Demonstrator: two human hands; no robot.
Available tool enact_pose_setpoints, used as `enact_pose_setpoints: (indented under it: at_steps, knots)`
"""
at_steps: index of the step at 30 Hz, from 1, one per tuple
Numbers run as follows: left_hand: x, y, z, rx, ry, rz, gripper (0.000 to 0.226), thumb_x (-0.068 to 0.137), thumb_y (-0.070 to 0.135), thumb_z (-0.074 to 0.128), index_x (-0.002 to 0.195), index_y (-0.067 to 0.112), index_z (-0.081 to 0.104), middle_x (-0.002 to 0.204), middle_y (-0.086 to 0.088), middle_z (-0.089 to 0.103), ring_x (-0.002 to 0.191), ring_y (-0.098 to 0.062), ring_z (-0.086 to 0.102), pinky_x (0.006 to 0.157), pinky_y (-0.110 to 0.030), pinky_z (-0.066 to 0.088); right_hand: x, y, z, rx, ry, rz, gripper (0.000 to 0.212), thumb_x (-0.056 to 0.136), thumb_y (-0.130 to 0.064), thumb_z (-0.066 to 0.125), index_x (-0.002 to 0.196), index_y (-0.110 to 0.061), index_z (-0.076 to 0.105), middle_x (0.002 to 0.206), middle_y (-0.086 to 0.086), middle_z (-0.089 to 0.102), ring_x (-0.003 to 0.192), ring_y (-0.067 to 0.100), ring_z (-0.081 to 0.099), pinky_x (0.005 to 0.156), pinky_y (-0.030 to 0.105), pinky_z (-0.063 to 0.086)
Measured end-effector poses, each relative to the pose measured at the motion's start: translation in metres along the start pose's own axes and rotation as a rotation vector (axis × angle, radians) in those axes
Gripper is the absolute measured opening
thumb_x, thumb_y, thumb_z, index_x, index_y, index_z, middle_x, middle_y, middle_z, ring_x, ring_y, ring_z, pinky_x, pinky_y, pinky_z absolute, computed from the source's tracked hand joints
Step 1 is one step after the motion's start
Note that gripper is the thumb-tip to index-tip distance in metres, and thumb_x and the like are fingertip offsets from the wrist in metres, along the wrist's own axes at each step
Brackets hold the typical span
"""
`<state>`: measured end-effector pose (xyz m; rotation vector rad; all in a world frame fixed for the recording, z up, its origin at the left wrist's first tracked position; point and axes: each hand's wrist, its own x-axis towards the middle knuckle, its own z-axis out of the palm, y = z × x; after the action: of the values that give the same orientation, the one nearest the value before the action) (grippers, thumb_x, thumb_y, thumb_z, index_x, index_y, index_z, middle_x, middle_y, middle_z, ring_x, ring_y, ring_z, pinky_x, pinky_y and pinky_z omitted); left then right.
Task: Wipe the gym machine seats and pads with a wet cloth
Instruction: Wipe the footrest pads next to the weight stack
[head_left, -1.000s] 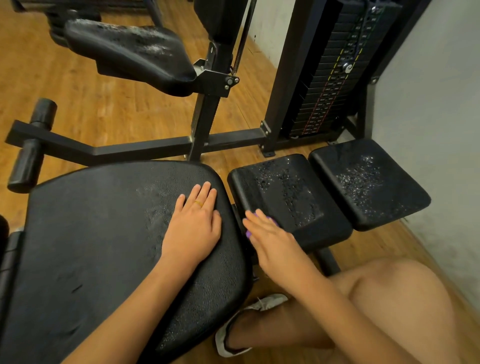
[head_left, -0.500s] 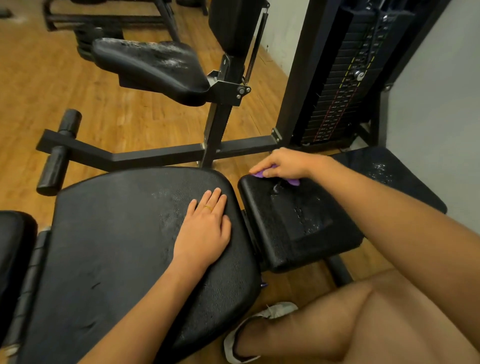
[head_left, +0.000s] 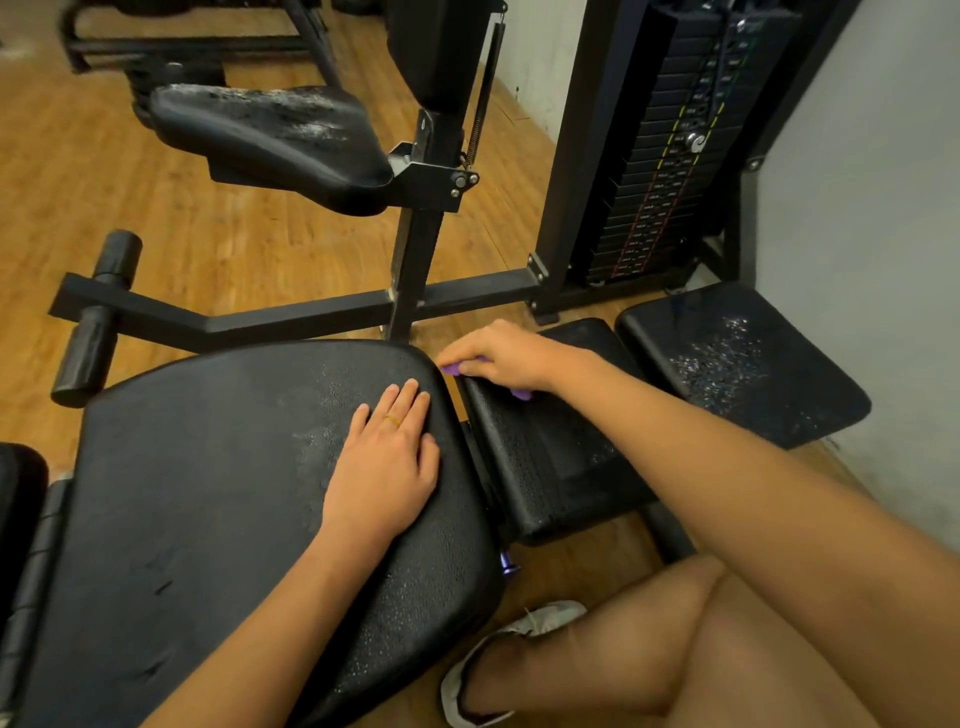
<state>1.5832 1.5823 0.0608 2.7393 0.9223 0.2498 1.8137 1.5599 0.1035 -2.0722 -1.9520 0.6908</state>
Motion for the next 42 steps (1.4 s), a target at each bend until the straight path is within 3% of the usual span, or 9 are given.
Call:
enact_pose_setpoints:
  at_steps: [4, 6, 9, 11, 15, 23, 35, 39, 42]
  knots:
    - [-0.001, 0.002, -0.002, -0.008, -0.004, 0.001, 0.061, 0.096, 0.038, 0.025, 0.153, 0.016, 0.036, 0.162, -0.002, 0.027, 0.151, -0.018, 0.018, 0.122, -0.039, 0.01, -0.043, 0.049, -0.02, 0.043, 0.09, 0.115, 0.038, 0.098, -0.017, 0.057, 0.131, -0.036, 0.061, 0.138, -0.016, 0.056, 0.125, 0.008, 0.055, 0.108, 0.029, 0.04]
    - [0.001, 0.002, -0.002, -0.007, -0.006, 0.004, 0.062, 0.097, 0.039, 0.025, 0.153, 0.017, 0.035, 0.162, -0.001, 0.026, 0.152, -0.018, 0.017, 0.122, -0.039, 0.01, -0.064, 0.076, -0.035, 0.097, 0.19, 0.23, 0.039, 0.098, -0.021, 0.058, 0.122, -0.051, 0.062, 0.131, -0.022, 0.059, 0.101, 0.024, 0.07, 0.087, 0.042, 0.058]
    - [-0.001, -0.002, -0.001, 0.001, -0.001, -0.003, 0.062, 0.096, 0.039, 0.025, 0.153, 0.016, 0.037, 0.162, -0.002, 0.028, 0.151, -0.019, 0.019, 0.122, -0.041, 0.013, -0.081, 0.093, -0.042, 0.146, 0.293, 0.384, 0.031, 0.101, -0.023, 0.053, 0.124, -0.041, 0.063, 0.107, -0.023, 0.069, 0.061, 0.029, 0.07, 0.064, 0.034, 0.059]
    - [-0.002, -0.002, -0.001, 0.0, -0.006, -0.006, 0.062, 0.096, 0.038, 0.025, 0.152, 0.016, 0.037, 0.161, -0.002, 0.029, 0.151, -0.019, 0.02, 0.122, -0.042, 0.014, -0.089, 0.094, -0.034, 0.141, 0.369, 0.42, 0.034, 0.102, -0.023, 0.049, 0.133, -0.035, 0.058, 0.118, -0.016, 0.069, 0.088, 0.028, 0.072, 0.086, 0.039, 0.057]
    - [0.003, 0.001, -0.002, -0.009, -0.002, 0.01, 0.062, 0.096, 0.039, 0.025, 0.152, 0.016, 0.037, 0.161, -0.003, 0.029, 0.151, -0.02, 0.02, 0.122, -0.043, 0.015, -0.107, 0.098, -0.004, 0.1, 0.465, 0.413, 0.043, 0.103, -0.02, 0.045, 0.145, -0.027, 0.046, 0.153, -0.01, 0.04, 0.142, 0.013, 0.036, 0.12, 0.043, 0.022]
    - [0.001, 0.0, 0.002, -0.005, -0.005, 0.005, 0.061, 0.096, 0.038, 0.026, 0.151, 0.014, 0.04, 0.16, -0.004, 0.032, 0.15, -0.021, 0.024, 0.121, -0.045, 0.019, -0.156, 0.072, 0.025, 0.008, 0.472, 0.418, 0.045, 0.104, -0.017, 0.044, 0.148, -0.019, 0.041, 0.155, -0.009, 0.033, 0.145, 0.006, 0.024, 0.115, 0.02, 0.014]
    - [0.0, 0.002, -0.007, -0.014, -0.02, 0.006, 0.062, 0.097, 0.039, 0.024, 0.154, 0.016, 0.034, 0.162, -0.002, 0.026, 0.152, -0.019, 0.018, 0.122, -0.042, 0.012, -0.125, 0.081, 0.007, 0.029, 0.461, 0.436, 0.045, 0.104, -0.021, 0.043, 0.149, -0.026, 0.04, 0.157, -0.011, 0.032, 0.144, 0.016, 0.032, 0.117, 0.051, 0.029]
    - [0.001, 0.001, -0.004, -0.005, -0.01, 0.01, 0.062, 0.096, 0.038, 0.026, 0.151, 0.013, 0.039, 0.16, -0.005, 0.031, 0.15, -0.022, 0.023, 0.122, -0.046, 0.019, -0.203, 0.05, 0.041, -0.011, 0.463, 0.449, 0.047, 0.103, -0.014, 0.045, 0.149, -0.022, 0.041, 0.156, -0.011, 0.032, 0.146, 0.009, 0.026, 0.117, 0.027, 0.02]
    - [0.003, 0.004, -0.001, 0.003, -0.012, 0.014, 0.061, 0.096, 0.037, 0.026, 0.15, 0.012, 0.041, 0.159, -0.006, 0.033, 0.149, -0.023, 0.025, 0.121, -0.047, 0.021, -0.225, 0.044, 0.053, -0.02, 0.486, 0.462, 0.046, 0.102, -0.012, 0.046, 0.147, -0.018, 0.044, 0.155, -0.009, 0.035, 0.146, 0.009, 0.027, 0.118, 0.027, 0.023]
